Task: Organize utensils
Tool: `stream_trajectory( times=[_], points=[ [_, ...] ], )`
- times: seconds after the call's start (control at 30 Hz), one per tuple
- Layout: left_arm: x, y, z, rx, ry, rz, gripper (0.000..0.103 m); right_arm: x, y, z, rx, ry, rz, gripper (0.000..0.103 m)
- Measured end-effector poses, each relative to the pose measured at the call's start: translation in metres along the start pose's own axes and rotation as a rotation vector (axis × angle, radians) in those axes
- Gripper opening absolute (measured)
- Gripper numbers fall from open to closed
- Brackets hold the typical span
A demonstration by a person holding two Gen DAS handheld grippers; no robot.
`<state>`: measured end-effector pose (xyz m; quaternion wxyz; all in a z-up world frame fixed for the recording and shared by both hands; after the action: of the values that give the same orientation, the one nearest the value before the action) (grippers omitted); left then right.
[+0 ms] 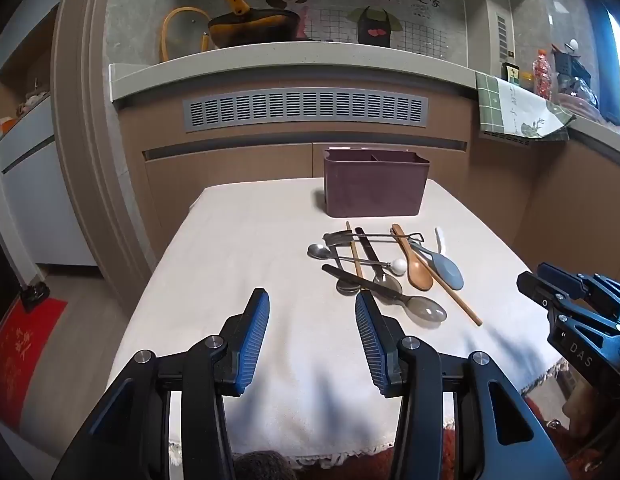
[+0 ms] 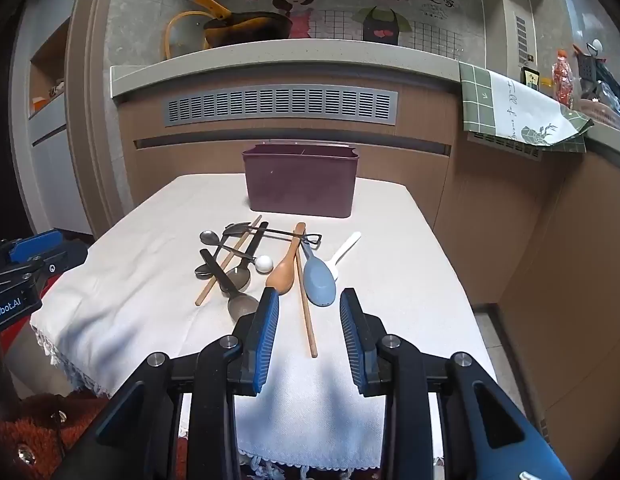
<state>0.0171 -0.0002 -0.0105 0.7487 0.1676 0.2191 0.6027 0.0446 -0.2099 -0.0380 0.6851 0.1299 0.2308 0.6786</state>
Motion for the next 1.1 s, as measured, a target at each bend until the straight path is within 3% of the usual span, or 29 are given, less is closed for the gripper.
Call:
stream_trajectory(
  times=[1.1],
  points=[
    [-0.008,-0.0055,-0.0076,0.016,0.002,0.0,0.046,0.0011,-0.0057,-0.004,0.021,-0.003,0.009,0.03]
  ],
)
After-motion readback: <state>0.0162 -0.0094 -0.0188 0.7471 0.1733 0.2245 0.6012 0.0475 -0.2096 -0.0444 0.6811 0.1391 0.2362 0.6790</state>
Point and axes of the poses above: each gripper's, at about its wrist camera, not at the fingertips, and y roughly against the way its jaws point, x to its left, z to its top, the point moved 2 cm from there along -y, roughly the way its jaws point, and after that the axes turned 13 degrees about -z, right-handed, at the moved point
